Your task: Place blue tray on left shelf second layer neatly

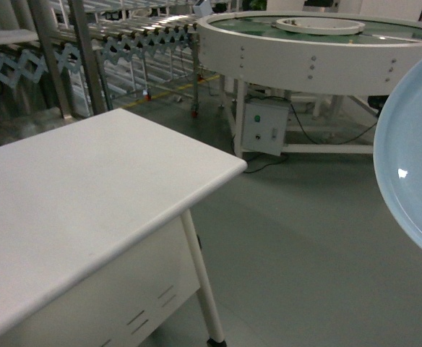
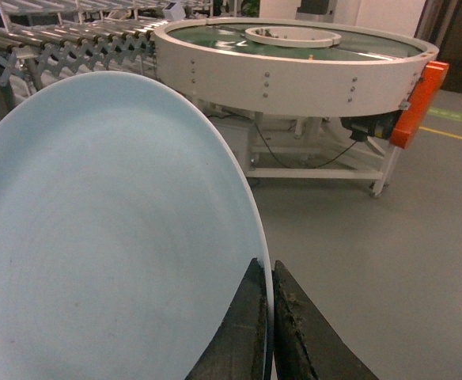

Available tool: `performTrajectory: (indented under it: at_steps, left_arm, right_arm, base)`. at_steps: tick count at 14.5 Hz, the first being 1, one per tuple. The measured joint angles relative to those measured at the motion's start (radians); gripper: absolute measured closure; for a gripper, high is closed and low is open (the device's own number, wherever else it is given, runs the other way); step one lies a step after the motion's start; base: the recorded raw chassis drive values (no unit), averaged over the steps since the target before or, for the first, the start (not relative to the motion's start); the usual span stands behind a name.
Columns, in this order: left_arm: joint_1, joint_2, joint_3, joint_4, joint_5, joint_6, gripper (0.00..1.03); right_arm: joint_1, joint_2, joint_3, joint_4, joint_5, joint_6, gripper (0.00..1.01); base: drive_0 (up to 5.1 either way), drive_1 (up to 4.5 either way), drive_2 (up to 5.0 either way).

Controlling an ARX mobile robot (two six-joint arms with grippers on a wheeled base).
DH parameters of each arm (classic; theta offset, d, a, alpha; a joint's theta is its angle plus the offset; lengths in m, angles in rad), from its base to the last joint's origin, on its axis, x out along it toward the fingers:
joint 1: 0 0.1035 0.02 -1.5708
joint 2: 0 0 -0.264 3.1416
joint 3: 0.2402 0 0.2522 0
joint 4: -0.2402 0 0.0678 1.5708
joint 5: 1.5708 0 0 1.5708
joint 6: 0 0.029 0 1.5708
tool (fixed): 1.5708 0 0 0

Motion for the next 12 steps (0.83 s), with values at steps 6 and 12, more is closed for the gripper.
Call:
performTrajectory:
  at_steps: [6,12]
  left_arm:
    - [0.000,0.000,0.000,-0.003,-0.002,0.000,0.05]
    - [0.000,0.000,0.000,-0.002,-0.003,0.000,0.05]
  right_arm:
    - [0.000,0.001,0.000,0.000,-0.003,0.000,0.99]
    - [0.000,0.000,0.000,-0.001,0.000,0.000,0.99]
  base:
    - [2.9,-2.68,-4.7]
    - [2.4,-1.87,-5.2]
